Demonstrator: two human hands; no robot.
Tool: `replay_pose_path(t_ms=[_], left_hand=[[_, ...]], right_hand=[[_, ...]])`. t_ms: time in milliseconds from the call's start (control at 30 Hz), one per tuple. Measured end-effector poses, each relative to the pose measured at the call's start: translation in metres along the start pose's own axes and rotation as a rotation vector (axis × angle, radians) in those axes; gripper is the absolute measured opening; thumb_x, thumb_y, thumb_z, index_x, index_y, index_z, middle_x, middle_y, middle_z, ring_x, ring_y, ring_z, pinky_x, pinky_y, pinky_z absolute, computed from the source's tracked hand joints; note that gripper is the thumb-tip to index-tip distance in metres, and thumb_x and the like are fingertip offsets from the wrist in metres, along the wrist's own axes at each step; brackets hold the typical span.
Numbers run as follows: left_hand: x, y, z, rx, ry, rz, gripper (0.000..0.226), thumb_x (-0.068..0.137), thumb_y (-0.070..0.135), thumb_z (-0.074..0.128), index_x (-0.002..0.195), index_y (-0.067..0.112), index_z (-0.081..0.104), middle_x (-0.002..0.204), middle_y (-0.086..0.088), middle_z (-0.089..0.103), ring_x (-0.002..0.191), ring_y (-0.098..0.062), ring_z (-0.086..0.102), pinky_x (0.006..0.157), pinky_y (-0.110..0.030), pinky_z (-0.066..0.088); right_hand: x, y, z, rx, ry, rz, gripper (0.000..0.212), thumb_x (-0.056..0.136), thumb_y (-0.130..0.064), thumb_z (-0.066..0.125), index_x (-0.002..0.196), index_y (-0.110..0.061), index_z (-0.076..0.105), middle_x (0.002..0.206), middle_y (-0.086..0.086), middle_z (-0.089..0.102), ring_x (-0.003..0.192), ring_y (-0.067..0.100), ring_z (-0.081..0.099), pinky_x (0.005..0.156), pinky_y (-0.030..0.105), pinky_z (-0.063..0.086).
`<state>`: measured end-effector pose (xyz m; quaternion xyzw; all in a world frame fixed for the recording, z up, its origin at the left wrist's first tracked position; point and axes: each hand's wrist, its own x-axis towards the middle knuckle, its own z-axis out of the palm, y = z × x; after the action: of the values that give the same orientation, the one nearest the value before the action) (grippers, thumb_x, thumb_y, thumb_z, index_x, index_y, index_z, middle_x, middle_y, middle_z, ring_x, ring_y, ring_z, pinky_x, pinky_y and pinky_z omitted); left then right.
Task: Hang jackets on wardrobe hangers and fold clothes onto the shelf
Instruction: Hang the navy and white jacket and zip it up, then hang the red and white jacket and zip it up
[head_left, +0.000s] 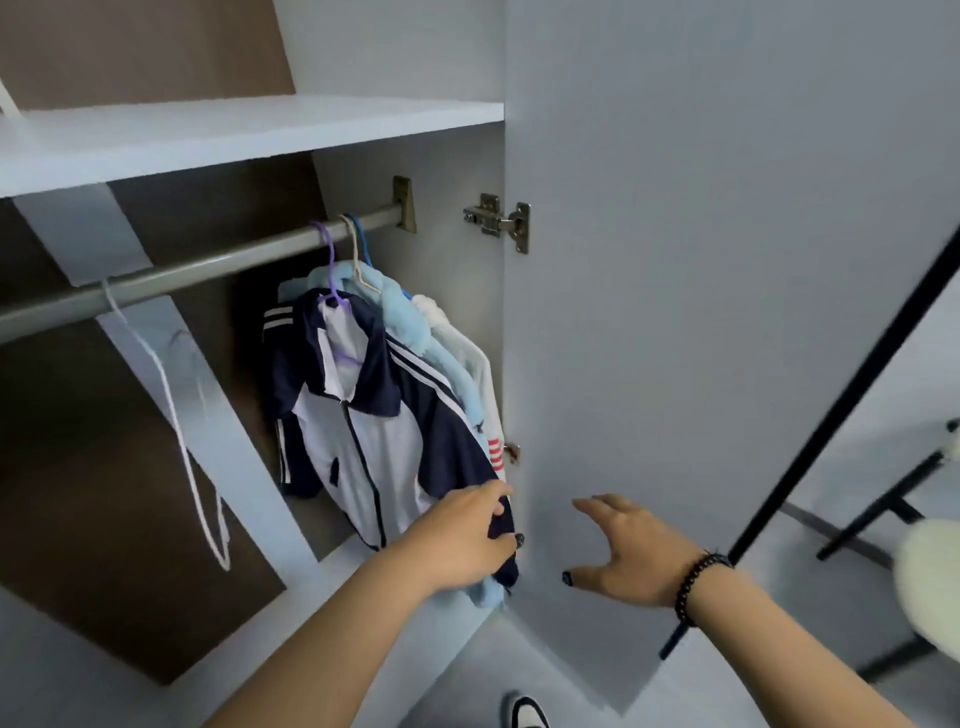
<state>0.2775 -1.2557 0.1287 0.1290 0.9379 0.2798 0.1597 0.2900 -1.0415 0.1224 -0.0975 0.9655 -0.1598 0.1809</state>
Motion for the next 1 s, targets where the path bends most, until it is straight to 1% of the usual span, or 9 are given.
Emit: replay_pose_path(t_ms=[67, 133, 200, 367, 500, 600, 667, 833, 1000], left_hand=[[-0.011, 0.012, 0.02, 0.056, -0.079, 0.037, 0.065, 0.091, 0.041, 0.057, 0.148, 0.027, 0.03, 0.147, 0.006, 0.041, 0.132, -0.013, 0.041, 0.108, -0.034, 0.037], [-0.02, 0.024, 0.038, 0.12, -0.137, 0.077, 0.067, 0.092, 0.043, 0.055, 0.15, 0.025, 0.026, 0.151, 0.005, 0.035, 0.137, -0.014, 0.035, 0.109, -0.032, 0.034], [-0.03, 0.034, 0.055, 0.176, -0.185, 0.105, 0.069, 0.093, 0.044, 0.054, 0.151, 0.024, 0.023, 0.152, 0.003, 0.033, 0.138, -0.016, 0.033, 0.109, -0.033, 0.034], [-0.044, 0.053, 0.088, 0.263, -0.252, 0.145, 0.072, 0.094, 0.044, 0.051, 0.153, 0.022, 0.015, 0.156, 0.002, 0.026, 0.141, -0.018, 0.031, 0.109, -0.034, 0.034], [-0.049, 0.064, 0.115, 0.385, -0.299, 0.172, 0.067, 0.095, 0.044, 0.049, 0.15, 0.02, 0.02, 0.152, -0.002, 0.031, 0.138, -0.023, 0.034, 0.107, -0.04, 0.036], [-0.053, 0.078, 0.136, 0.419, -0.336, 0.189, 0.07, 0.095, 0.043, 0.049, 0.152, 0.019, 0.016, 0.154, -0.002, 0.029, 0.139, -0.024, 0.033, 0.109, -0.039, 0.035], [-0.057, 0.093, 0.151, 0.422, -0.355, 0.2, 0.068, 0.095, 0.042, 0.049, 0.152, 0.02, 0.018, 0.153, -0.002, 0.03, 0.138, -0.024, 0.035, 0.107, -0.037, 0.036], [-0.069, 0.139, 0.196, 0.466, -0.407, 0.243, 0.059, 0.094, 0.042, 0.05, 0.145, 0.016, 0.031, 0.147, -0.004, 0.038, 0.134, -0.025, 0.039, 0.106, -0.038, 0.038], [-0.084, 0.202, 0.253, 0.487, -0.446, 0.313, 0.063, 0.093, 0.044, 0.05, 0.145, 0.017, 0.027, 0.146, -0.003, 0.04, 0.132, -0.025, 0.042, 0.102, -0.04, 0.042]], right_hand=[[-0.028, 0.014, 0.013, 0.008, -0.016, 0.079, 0.093, 0.078, -0.062, 0.061, 0.151, -0.025, 0.016, 0.156, -0.002, 0.02, 0.141, 0.018, 0.026, 0.112, 0.033, 0.032], [-0.052, 0.026, 0.024, 0.002, -0.018, 0.153, 0.095, 0.077, -0.064, 0.061, 0.151, -0.025, 0.016, 0.156, -0.002, 0.021, 0.14, 0.019, 0.028, 0.111, 0.033, 0.033], [-0.075, 0.035, 0.031, 0.004, -0.019, 0.209, 0.096, 0.077, -0.063, 0.062, 0.151, -0.024, 0.015, 0.156, -0.001, 0.021, 0.14, 0.019, 0.029, 0.112, 0.033, 0.032], [-0.12, 0.052, 0.044, 0.038, -0.027, 0.257, 0.09, 0.08, -0.059, 0.062, 0.151, -0.027, 0.017, 0.153, -0.002, 0.024, 0.138, 0.017, 0.031, 0.11, 0.032, 0.035], [-0.149, 0.068, 0.05, 0.083, 0.001, 0.297, 0.088, 0.082, -0.057, 0.062, 0.151, -0.026, 0.017, 0.153, -0.003, 0.025, 0.138, 0.017, 0.03, 0.11, 0.03, 0.034], [-0.171, 0.083, 0.059, 0.107, 0.0, 0.33, 0.087, 0.082, -0.057, 0.062, 0.15, -0.026, 0.017, 0.153, -0.003, 0.025, 0.138, 0.017, 0.03, 0.11, 0.031, 0.035], [-0.187, 0.095, 0.066, 0.12, -0.008, 0.352, 0.087, 0.082, -0.057, 0.061, 0.15, -0.026, 0.018, 0.153, -0.004, 0.025, 0.138, 0.016, 0.031, 0.11, 0.032, 0.035], [-0.241, 0.134, 0.076, 0.174, -0.032, 0.417, 0.084, 0.083, -0.056, 0.06, 0.15, -0.026, 0.019, 0.152, -0.003, 0.027, 0.137, 0.018, 0.033, 0.109, 0.033, 0.037], [-0.309, 0.182, 0.088, 0.192, -0.035, 0.51, 0.083, 0.084, -0.055, 0.06, 0.149, -0.023, 0.021, 0.148, 0.0, 0.033, 0.132, 0.02, 0.039, 0.106, 0.034, 0.04]])
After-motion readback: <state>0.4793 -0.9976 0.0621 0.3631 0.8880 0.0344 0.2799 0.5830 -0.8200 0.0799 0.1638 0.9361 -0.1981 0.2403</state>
